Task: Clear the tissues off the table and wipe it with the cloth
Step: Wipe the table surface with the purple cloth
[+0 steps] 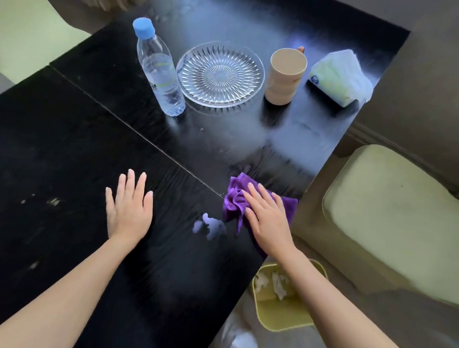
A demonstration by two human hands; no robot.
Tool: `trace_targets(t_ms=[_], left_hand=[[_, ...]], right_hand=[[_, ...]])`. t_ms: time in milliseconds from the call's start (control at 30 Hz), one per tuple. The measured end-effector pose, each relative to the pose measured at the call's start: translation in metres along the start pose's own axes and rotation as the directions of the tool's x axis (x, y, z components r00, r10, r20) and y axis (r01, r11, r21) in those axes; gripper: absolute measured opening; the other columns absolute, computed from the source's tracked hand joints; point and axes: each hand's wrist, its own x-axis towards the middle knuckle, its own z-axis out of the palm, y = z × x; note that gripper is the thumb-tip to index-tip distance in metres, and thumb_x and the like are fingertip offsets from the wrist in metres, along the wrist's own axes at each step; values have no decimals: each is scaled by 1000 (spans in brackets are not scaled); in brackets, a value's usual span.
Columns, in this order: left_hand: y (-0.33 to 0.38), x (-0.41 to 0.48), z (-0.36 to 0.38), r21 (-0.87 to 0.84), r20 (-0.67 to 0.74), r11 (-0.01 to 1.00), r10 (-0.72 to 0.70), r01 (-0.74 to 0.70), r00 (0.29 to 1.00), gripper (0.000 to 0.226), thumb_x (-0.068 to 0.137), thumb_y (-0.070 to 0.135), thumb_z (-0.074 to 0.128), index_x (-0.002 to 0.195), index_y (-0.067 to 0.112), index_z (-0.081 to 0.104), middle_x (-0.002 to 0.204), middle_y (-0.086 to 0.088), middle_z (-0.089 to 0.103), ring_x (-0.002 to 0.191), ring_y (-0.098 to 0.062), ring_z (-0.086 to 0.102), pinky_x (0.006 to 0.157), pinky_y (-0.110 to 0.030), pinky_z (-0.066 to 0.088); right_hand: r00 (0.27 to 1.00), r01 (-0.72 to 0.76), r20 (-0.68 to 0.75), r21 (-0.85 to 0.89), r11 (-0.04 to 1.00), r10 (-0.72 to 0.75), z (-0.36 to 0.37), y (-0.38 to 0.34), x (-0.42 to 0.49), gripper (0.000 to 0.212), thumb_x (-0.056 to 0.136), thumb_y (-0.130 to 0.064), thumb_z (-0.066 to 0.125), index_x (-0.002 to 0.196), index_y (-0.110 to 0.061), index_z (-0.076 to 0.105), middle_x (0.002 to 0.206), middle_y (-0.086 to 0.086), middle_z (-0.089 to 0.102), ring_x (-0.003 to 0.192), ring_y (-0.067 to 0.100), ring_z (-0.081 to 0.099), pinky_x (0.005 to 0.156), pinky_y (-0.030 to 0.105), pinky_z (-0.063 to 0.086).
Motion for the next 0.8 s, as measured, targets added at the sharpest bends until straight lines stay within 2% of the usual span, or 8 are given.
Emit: trace_targets(t_ms=[100, 200, 267, 367, 500, 633, 733, 800], left_hand=[[0, -1, -1, -3, 5, 1000, 4, -4, 1000, 56, 98, 42, 16, 150, 22, 13, 161, -2, 8, 148, -18, 4, 120, -46, 2], [0, -1, -1, -6, 1, 1000, 16, -16, 1000, 56, 98, 42, 17, 150, 22, 13, 161, -3, 9, 148, -19, 5, 120, -46, 3], [0, 0, 0, -19, -7, 1000, 25, -25, 1000, 56, 98, 41, 19, 150, 21, 16, 160, -4, 12, 148, -21, 8, 119, -48, 4], [-2, 2, 0, -17, -23, 999, 34, -34, 999, 54, 98, 38, 23, 149, 20, 20, 160, -6, 16, 148, -23, 12, 118, -49, 7], [-3, 3, 2, -2, -36, 999, 43, -44, 998, 54, 98, 37, 26, 149, 20, 22, 159, -5, 18, 147, -22, 14, 118, -50, 9], [-3, 3, 2, -11, -48, 999, 45, -45, 998, 53, 99, 38, 24, 149, 22, 20, 160, -3, 15, 148, -21, 11, 119, -48, 7], [-4, 5, -1, -51, -16, 997, 63, -64, 998, 53, 99, 38, 23, 149, 23, 19, 161, -2, 12, 148, -20, 8, 119, -47, 4], [-9, 7, -5, -115, 2, 989, 91, -90, 996, 52, 99, 37, 25, 149, 23, 21, 160, -2, 13, 148, -20, 8, 118, -47, 5]], right_hand=[[998, 37, 48, -7, 999, -36, 12, -26, -18, 42, 99, -30, 38, 141, -24, 43, 153, -5, 34, 146, 18, 24, 118, 38, 16], [995, 72, 67, -20, 997, -71, 22, -56, -42, 44, 97, -34, 40, 139, -24, 46, 152, -3, 38, 145, 22, 28, 118, 43, 18], [985, 154, 92, -131, 979, -143, 33, -76, -57, 50, 92, -43, 44, 138, -25, 48, 149, -1, 42, 141, 26, 35, 115, 51, 24], [982, 172, 116, -256, 951, -146, 41, -86, -54, 62, 84, -55, 46, 141, -30, 43, 152, -2, 39, 141, 26, 35, 113, 53, 16], [991, 117, 93, -224, 968, -98, 44, -90, -8, 58, 89, -53, 37, 143, -31, 38, 155, -3, 32, 145, 26, 27, 117, 49, 17], [993, 91, 92, -199, 976, -74, 47, -95, 54, 56, 94, -50, 36, 147, -34, 27, 160, -5, 19, 149, 22, 12, 120, 46, 7], [988, 137, 100, -215, 967, -117, 44, -92, 56, 54, 96, -47, 36, 147, -32, 28, 160, -5, 19, 148, 22, 13, 120, 43, 7], [976, 209, 111, -208, 955, -190, 41, -90, 27, 54, 94, -45, 40, 145, -29, 34, 158, -3, 26, 147, 23, 21, 119, 44, 13]])
